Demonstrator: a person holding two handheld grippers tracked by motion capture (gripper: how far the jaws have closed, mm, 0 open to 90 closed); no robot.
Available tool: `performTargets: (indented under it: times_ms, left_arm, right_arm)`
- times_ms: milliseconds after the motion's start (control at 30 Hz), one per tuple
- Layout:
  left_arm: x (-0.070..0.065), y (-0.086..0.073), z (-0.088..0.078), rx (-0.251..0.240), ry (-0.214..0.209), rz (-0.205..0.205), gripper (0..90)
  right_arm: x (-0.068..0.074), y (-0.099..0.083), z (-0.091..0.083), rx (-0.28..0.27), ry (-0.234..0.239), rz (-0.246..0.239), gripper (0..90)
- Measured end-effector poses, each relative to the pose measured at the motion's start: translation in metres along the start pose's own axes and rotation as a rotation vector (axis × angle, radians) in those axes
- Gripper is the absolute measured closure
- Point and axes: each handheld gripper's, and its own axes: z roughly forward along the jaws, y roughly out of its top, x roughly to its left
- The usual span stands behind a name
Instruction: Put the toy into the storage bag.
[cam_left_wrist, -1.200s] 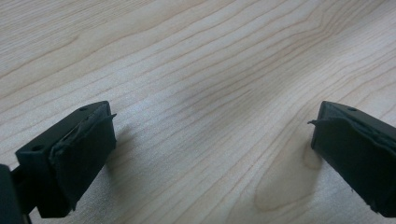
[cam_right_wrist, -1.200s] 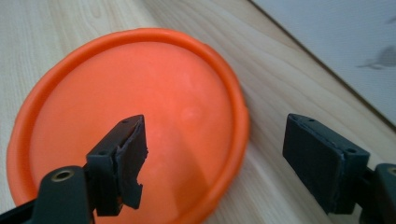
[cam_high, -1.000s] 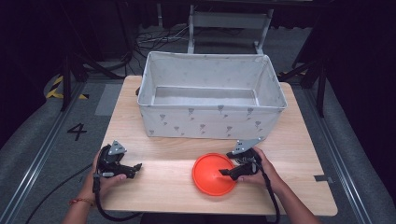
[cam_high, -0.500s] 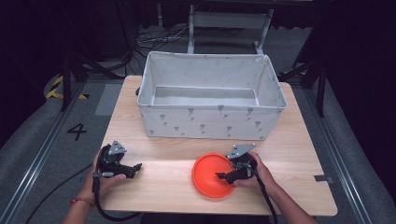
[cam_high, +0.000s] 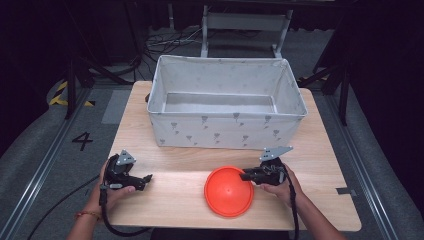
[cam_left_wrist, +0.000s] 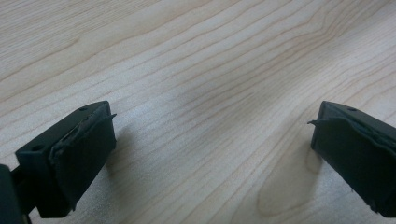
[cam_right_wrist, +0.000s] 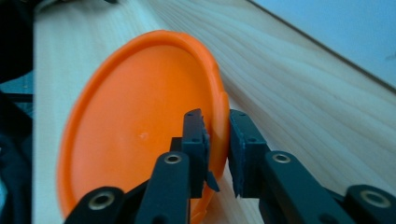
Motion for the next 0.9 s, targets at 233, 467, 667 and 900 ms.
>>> performTargets:
  times_ms: [233, 467, 667, 900]
  left_arm:
    - [0.000, 0.000, 0.000, 0.000, 0.000, 0.000, 0.2]
    - [0.000, 0.000, 0.000, 0.000, 0.000, 0.000, 0.2]
    - [0.000, 0.000, 0.000, -0.001, 0.001, -0.002, 0.3]
    - [0.000, 0.000, 0.000, -0.003, 0.006, -0.001, 0.3]
  right_arm:
    - [0.025, 0.018, -0.026, -0.015, -0.018, -0.140, 82.5]
    - [0.043, 0.030, -0.051, 0.032, -0.100, -0.263, 82.6]
    - [0.048, 0.041, -0.076, 0.082, -0.172, -0.327, 82.6]
    - [0.047, 0.054, -0.113, 0.097, -0.225, -0.353, 82.6]
